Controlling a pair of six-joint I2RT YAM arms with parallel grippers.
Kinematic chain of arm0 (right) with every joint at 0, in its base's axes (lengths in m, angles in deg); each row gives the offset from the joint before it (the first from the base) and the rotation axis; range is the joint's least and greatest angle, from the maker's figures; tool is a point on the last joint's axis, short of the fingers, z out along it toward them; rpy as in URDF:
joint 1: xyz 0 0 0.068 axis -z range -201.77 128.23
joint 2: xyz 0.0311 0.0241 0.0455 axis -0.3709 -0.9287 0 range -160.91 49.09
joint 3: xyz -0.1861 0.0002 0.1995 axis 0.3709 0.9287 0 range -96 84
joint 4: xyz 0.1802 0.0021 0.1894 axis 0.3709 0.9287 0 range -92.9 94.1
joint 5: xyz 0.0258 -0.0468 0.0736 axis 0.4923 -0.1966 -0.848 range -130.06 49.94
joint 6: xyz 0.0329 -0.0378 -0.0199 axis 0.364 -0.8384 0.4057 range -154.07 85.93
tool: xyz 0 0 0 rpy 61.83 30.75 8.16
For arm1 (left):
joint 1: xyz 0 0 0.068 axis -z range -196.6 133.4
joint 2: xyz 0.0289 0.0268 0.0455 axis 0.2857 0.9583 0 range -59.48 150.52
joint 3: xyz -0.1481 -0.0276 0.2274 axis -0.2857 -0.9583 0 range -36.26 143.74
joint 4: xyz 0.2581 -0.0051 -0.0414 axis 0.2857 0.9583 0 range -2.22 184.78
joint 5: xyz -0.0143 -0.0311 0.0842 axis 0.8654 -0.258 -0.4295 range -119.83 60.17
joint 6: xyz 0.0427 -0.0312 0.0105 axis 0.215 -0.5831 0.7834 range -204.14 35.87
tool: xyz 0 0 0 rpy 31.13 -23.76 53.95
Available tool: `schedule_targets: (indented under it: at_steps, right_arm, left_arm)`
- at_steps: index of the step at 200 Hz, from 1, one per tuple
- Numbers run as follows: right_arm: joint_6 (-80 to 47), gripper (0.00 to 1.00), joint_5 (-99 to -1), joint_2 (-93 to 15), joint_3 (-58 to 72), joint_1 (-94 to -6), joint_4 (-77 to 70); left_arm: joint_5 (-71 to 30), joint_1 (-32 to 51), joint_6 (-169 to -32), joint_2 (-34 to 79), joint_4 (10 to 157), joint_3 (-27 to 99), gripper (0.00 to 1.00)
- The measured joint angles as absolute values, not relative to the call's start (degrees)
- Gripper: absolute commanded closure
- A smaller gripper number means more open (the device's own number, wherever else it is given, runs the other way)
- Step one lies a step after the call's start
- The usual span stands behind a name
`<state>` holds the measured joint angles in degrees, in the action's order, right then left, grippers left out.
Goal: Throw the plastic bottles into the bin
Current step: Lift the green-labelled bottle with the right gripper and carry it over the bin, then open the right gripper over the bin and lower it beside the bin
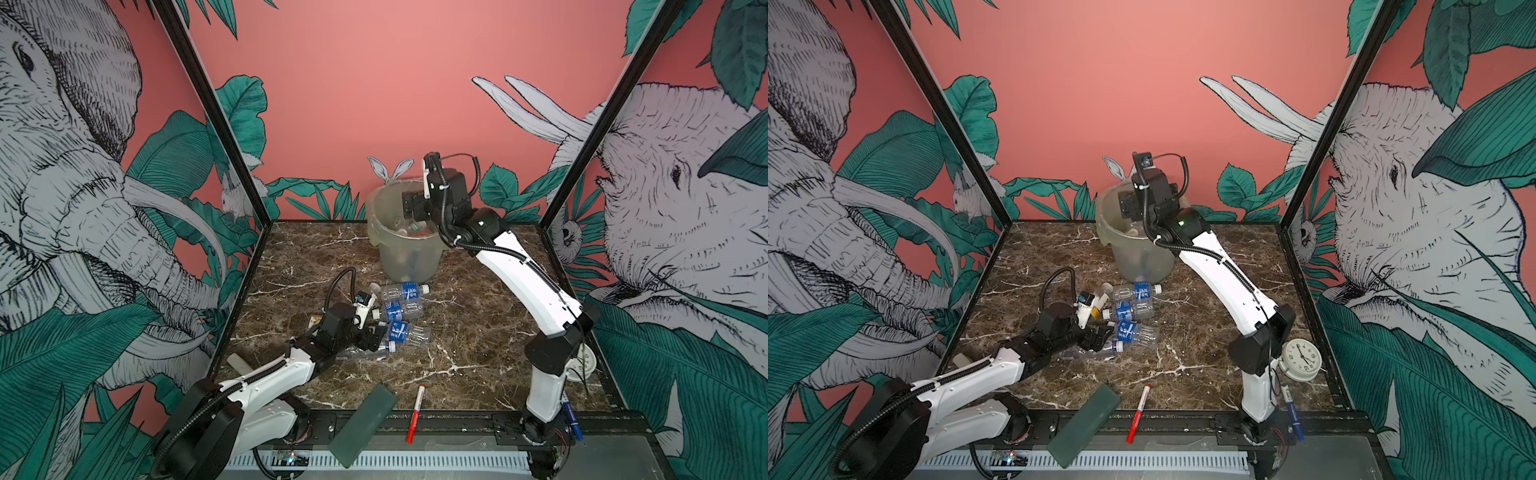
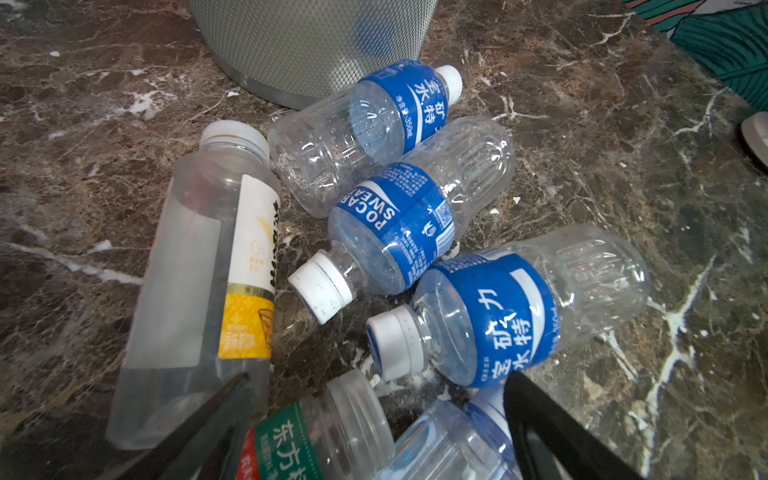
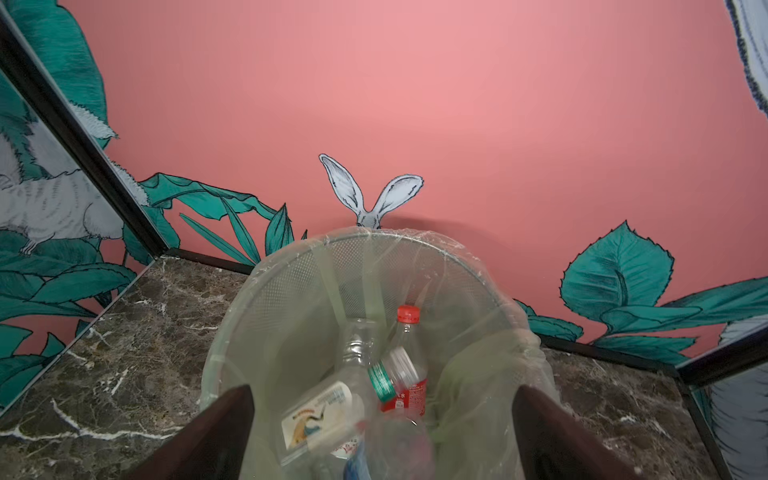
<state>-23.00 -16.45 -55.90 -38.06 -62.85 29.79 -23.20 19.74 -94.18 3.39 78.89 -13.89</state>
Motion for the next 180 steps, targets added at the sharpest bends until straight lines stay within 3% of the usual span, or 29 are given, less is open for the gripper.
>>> schedule_targets:
  at_steps: [88, 180]
  right_arm:
    - [-23.37, 0.01, -14.74, -27.57, -2.43, -62.98, 17.61]
    - [-24.05, 0.01, -13.28, -14.13, 32.47, -61.84, 5.35]
  left_arm:
    - [-23.61, 19.74, -94.18, 3.26, 78.89, -13.89, 0.04]
    - [-24.29, 19.74, -95.03, -0.85, 80.99, -13.74, 0.05]
